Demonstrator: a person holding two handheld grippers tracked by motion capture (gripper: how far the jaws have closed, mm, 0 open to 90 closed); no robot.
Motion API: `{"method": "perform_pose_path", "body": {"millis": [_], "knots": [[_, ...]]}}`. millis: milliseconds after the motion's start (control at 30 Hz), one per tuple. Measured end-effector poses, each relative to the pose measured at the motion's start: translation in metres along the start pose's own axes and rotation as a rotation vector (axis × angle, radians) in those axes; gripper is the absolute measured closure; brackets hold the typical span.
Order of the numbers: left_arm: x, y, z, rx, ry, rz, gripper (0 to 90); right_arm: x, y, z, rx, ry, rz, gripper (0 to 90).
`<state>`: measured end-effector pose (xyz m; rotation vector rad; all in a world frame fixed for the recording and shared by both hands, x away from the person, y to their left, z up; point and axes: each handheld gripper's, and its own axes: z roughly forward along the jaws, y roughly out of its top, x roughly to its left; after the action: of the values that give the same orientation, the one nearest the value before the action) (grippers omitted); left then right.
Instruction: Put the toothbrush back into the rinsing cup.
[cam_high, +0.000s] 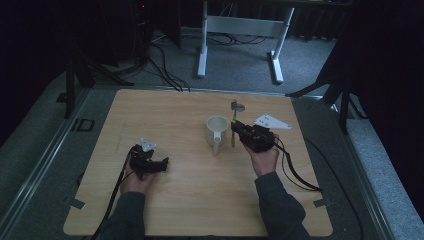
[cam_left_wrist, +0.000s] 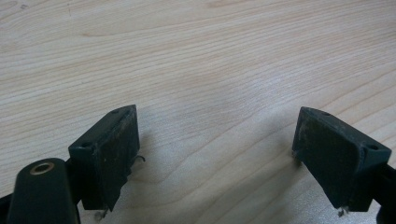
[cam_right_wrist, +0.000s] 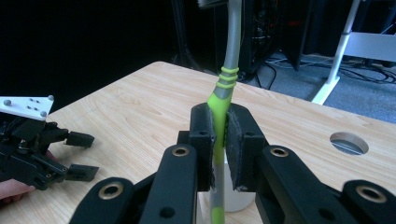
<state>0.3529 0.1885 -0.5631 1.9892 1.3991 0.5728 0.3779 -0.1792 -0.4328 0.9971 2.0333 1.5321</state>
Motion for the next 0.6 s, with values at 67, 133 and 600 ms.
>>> {"method": "perform_pose_path", "body": {"millis": [67,133,600], "knots": [[0.0,0.0,0.0,-0.001,0.0,-0.001,15.1,0.0011,0.0011,0.0001,-0.006,0.002,-0.002,81.3],[-0.0001,0.0,0.0001,-0.002,0.0,-0.002,15.1,0.0015,0.0015,0.0002,-0.01,0.002,-0.004,81.3],[0.0,0.0,0.0,0.0,0.0,0.0,15.1,0.0014,0.0036,0.0028,-0.034,0.005,-0.002,81.3]]}}
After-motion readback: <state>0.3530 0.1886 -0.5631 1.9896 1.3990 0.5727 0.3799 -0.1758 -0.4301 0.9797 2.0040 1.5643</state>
